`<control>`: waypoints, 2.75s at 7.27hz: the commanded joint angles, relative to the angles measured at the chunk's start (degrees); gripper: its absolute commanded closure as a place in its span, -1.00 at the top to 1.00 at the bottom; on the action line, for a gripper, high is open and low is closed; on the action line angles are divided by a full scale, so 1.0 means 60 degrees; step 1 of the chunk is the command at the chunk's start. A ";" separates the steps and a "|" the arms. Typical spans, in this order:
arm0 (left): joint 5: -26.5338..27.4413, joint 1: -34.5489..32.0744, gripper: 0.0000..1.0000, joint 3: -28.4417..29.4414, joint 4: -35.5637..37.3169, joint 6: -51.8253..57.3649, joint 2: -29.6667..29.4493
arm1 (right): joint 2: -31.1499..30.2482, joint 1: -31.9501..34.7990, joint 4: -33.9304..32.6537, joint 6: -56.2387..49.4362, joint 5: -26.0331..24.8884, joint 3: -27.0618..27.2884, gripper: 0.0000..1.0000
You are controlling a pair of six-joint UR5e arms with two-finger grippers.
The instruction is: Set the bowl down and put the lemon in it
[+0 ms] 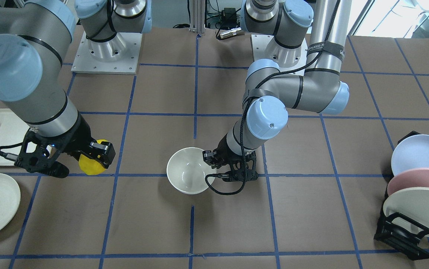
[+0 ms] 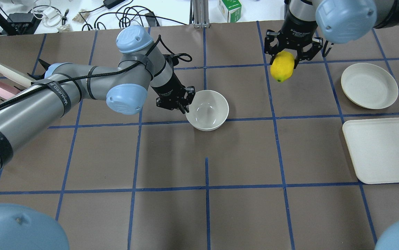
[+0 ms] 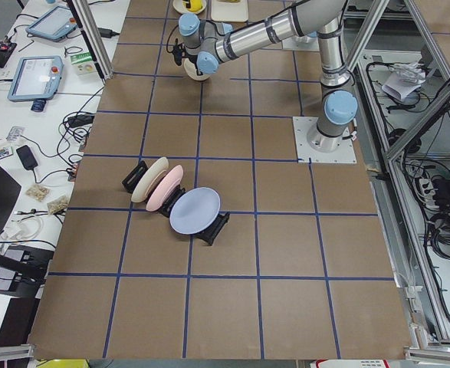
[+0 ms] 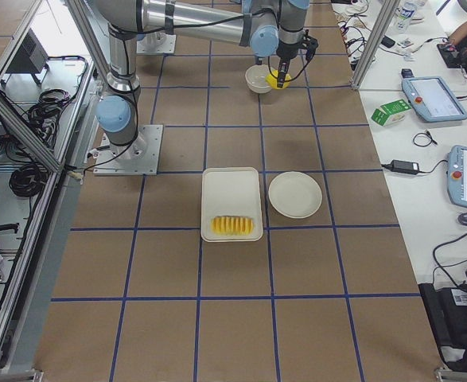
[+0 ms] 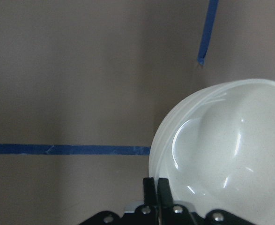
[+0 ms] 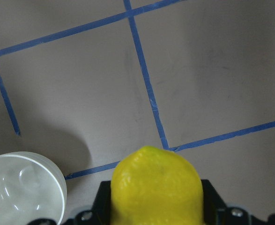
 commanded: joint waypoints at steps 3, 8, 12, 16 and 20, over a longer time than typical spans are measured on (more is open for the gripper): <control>0.1112 0.0941 1.00 0.0698 -0.1451 0.1222 0.1139 | 0.0386 0.1005 -0.0079 0.0079 0.0015 -0.0003 -1.00; 0.2446 0.1706 1.00 0.1332 -0.4462 0.3164 0.3543 | 0.2054 0.3027 -0.1908 0.1207 0.0602 0.0026 -1.00; 0.2635 0.1794 1.00 0.1508 -0.4510 0.3164 0.3619 | 0.2424 0.3075 -0.2305 0.1237 0.0689 0.0593 -1.00; 0.2593 0.1735 1.00 0.2282 -0.5196 0.3179 0.3356 | 0.2511 0.3075 -0.2789 0.1193 0.0529 0.0949 0.32; 0.2563 0.1707 1.00 0.2154 -0.5183 0.3179 0.3457 | 0.2366 0.3046 -0.2760 0.1368 0.0485 0.0818 1.00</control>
